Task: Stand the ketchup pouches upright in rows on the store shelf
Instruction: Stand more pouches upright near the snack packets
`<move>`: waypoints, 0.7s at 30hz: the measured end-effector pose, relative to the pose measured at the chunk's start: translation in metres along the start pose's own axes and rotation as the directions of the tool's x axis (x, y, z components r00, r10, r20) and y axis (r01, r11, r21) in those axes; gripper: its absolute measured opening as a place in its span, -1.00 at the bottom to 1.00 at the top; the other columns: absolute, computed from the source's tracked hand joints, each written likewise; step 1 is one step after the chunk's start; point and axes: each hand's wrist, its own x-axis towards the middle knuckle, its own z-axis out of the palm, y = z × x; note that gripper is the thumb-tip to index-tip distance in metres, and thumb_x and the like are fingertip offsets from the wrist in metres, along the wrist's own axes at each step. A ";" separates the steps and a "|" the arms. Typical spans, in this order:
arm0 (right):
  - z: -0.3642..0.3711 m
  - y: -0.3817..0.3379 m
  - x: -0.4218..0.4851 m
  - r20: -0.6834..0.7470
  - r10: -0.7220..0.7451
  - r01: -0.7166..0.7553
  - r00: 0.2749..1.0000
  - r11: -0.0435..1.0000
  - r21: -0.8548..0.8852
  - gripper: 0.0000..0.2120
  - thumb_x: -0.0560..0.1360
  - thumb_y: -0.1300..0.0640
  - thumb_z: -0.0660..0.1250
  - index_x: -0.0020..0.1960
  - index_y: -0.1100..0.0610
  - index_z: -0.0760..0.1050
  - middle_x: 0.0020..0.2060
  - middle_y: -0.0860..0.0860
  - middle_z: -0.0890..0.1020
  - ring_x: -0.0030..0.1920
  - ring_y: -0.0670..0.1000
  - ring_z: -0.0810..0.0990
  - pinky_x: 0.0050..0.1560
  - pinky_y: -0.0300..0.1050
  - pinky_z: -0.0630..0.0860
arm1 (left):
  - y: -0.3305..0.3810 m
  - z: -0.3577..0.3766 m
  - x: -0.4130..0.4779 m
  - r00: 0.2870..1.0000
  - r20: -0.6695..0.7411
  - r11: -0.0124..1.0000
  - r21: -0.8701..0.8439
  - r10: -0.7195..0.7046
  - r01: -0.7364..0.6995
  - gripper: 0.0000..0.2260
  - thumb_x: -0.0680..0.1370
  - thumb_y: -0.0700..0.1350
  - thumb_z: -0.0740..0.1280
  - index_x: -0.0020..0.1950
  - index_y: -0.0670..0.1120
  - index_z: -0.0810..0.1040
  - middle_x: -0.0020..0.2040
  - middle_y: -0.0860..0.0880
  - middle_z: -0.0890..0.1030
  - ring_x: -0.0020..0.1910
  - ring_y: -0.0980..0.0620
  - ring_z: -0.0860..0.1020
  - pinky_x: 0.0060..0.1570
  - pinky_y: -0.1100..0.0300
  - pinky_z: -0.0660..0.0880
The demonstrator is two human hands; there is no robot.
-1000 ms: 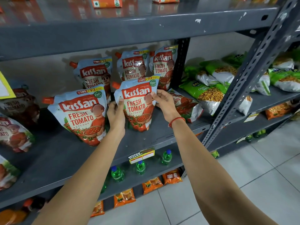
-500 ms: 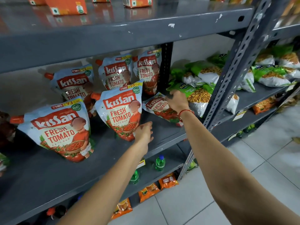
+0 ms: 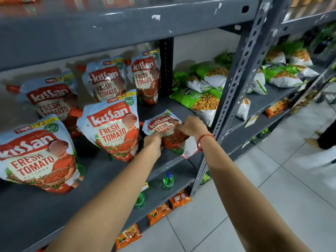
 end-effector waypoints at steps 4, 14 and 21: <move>-0.002 0.012 0.014 0.004 0.109 -0.104 0.994 0.931 0.350 -0.73 0.51 0.02 0.31 -0.15 0.25 0.54 -0.36 0.14 0.61 -0.33 0.09 0.58 -0.14 -0.04 0.56 | 0.002 0.001 0.002 1.000 -0.015 0.999 -0.031 -0.019 0.018 -0.70 0.54 -0.22 0.21 0.27 -0.18 0.45 0.21 -0.19 0.56 0.15 -0.14 0.55 -0.06 0.09 0.52; 0.003 0.026 0.014 0.296 0.261 -0.394 0.919 0.640 0.660 -0.75 0.52 0.07 0.34 -0.24 0.20 0.43 -0.50 0.07 0.49 -0.76 -0.11 0.38 -0.62 -0.26 0.39 | 0.003 -0.001 -0.004 0.986 0.169 0.962 -0.267 -0.014 0.059 -0.68 0.59 -0.15 0.19 0.34 -0.16 0.38 0.27 -0.20 0.53 0.20 -0.17 0.54 0.08 -0.05 0.50; -0.015 0.024 0.006 0.230 0.090 -0.247 0.969 0.404 0.881 -0.73 0.47 0.10 0.40 0.01 0.30 0.55 -0.12 0.19 0.68 -0.19 0.14 0.66 0.03 0.04 0.61 | 0.016 0.003 -0.014 0.975 0.201 0.933 -0.360 0.098 -0.019 -0.78 0.58 -0.11 0.21 0.20 -0.14 0.45 0.19 -0.15 0.59 -0.08 -0.01 0.60 -0.08 0.07 0.53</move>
